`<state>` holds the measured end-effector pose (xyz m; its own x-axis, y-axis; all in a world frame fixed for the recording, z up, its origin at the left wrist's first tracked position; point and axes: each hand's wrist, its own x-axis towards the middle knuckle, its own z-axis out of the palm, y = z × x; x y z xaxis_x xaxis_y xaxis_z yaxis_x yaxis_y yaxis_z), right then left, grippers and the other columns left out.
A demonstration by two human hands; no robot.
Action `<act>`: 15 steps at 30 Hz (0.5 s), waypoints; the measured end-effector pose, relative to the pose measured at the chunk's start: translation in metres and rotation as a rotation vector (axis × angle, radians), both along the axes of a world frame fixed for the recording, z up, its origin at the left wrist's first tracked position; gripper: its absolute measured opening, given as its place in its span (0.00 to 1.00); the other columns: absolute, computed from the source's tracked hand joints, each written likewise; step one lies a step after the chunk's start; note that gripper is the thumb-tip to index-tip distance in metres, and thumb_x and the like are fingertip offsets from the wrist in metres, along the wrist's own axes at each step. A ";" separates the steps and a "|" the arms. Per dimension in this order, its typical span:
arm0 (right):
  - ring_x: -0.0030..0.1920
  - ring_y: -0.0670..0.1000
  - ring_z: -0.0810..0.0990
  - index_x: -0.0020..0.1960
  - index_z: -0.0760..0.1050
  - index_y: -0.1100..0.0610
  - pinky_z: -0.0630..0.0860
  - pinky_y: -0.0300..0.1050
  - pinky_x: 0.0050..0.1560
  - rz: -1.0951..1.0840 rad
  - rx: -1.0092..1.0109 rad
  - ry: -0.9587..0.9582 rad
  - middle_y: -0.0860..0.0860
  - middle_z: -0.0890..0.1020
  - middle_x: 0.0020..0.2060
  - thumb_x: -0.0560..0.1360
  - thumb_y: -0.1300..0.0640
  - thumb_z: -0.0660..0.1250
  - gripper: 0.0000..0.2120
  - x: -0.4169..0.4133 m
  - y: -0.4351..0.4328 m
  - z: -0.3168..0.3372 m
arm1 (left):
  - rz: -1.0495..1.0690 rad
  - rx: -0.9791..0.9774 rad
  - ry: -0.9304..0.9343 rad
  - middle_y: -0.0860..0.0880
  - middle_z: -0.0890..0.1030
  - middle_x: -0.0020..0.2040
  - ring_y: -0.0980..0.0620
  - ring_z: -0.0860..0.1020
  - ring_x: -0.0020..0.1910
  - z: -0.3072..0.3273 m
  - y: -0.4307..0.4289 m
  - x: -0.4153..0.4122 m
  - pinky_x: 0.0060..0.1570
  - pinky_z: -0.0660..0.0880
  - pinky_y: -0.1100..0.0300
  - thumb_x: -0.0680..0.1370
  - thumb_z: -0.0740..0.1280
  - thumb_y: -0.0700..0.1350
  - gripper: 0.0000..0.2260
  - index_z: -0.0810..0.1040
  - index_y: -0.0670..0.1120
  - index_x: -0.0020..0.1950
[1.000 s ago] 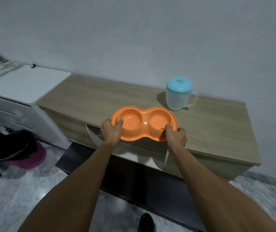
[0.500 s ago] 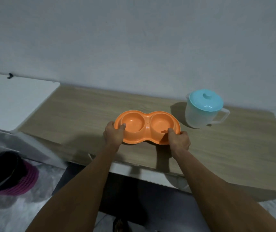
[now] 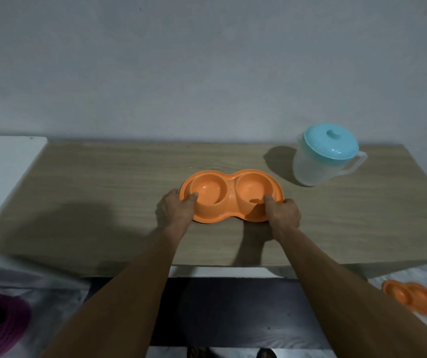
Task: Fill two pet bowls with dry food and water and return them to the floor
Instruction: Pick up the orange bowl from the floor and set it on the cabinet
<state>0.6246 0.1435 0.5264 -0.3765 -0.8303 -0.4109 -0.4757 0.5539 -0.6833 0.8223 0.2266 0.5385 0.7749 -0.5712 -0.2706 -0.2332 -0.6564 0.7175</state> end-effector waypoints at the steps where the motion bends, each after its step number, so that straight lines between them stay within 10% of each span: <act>1: 0.59 0.61 0.76 0.65 0.72 0.60 0.72 0.51 0.53 0.005 0.003 0.010 0.60 0.77 0.60 0.74 0.42 0.67 0.27 0.001 0.001 0.000 | -0.004 -0.001 -0.004 0.43 0.82 0.57 0.40 0.79 0.57 0.000 0.000 0.001 0.56 0.75 0.49 0.73 0.71 0.58 0.23 0.78 0.43 0.60; 11: 0.60 0.66 0.76 0.63 0.74 0.64 0.76 0.56 0.59 0.138 -0.052 0.025 0.64 0.78 0.60 0.75 0.45 0.64 0.25 -0.011 0.028 0.011 | 0.005 -0.059 0.128 0.43 0.78 0.64 0.43 0.76 0.63 0.013 0.019 -0.015 0.47 0.64 0.61 0.77 0.69 0.50 0.21 0.74 0.41 0.67; 15: 0.64 0.64 0.73 0.65 0.72 0.65 0.71 0.52 0.60 0.098 -0.109 0.042 0.63 0.75 0.64 0.78 0.50 0.61 0.22 -0.030 0.070 0.013 | 0.036 -0.097 0.079 0.43 0.74 0.70 0.43 0.72 0.69 0.018 0.060 -0.028 0.59 0.67 0.58 0.79 0.66 0.51 0.25 0.69 0.41 0.72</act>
<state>0.5943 0.2140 0.5391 -0.3063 -0.9028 -0.3020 -0.5535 0.4269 -0.7151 0.7946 0.2864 0.5564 0.7742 -0.5696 -0.2760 -0.1512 -0.5899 0.7932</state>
